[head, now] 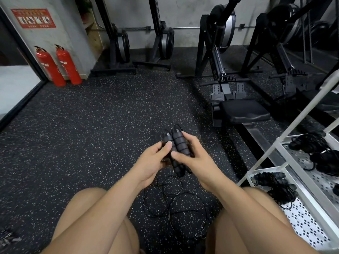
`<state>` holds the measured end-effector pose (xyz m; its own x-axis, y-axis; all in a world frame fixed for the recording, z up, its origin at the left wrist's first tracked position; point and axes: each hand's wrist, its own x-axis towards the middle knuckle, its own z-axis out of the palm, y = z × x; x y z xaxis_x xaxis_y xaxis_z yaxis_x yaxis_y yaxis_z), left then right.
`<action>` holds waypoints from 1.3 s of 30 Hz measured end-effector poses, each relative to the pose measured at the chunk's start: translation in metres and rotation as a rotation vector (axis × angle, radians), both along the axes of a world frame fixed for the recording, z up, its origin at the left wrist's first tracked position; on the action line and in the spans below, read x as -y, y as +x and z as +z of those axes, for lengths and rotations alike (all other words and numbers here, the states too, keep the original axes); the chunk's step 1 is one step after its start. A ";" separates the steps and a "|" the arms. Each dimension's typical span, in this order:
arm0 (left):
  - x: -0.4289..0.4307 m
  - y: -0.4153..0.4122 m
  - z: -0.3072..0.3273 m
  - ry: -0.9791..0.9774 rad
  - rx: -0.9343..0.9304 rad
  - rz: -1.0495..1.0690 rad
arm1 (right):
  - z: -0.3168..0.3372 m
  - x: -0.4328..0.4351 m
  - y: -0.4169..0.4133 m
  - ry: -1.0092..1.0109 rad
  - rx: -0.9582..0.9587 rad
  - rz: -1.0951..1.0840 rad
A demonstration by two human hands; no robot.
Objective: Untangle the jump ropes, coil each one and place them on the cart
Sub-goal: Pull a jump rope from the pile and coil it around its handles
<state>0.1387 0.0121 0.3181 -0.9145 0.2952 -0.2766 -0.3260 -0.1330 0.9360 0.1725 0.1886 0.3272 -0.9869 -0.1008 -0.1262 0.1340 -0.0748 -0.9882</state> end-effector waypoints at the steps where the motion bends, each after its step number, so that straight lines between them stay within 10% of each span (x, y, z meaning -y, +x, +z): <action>1: 0.002 -0.001 0.000 0.003 -0.007 0.004 | -0.001 0.001 0.001 -0.008 0.002 0.052; 10: 0.017 -0.014 0.011 -0.801 -0.459 0.174 | 0.005 -0.008 -0.003 -0.011 0.135 0.146; 15: 0.022 -0.018 0.018 -0.545 -0.565 0.189 | 0.012 -0.020 0.003 0.039 0.215 0.449; 29: 0.023 -0.021 0.015 0.278 0.158 0.210 | 0.034 -0.003 0.016 -0.109 0.090 0.464; 39: -0.019 0.000 0.007 0.005 -0.005 0.312 | 0.033 0.004 0.007 -0.256 -0.043 0.076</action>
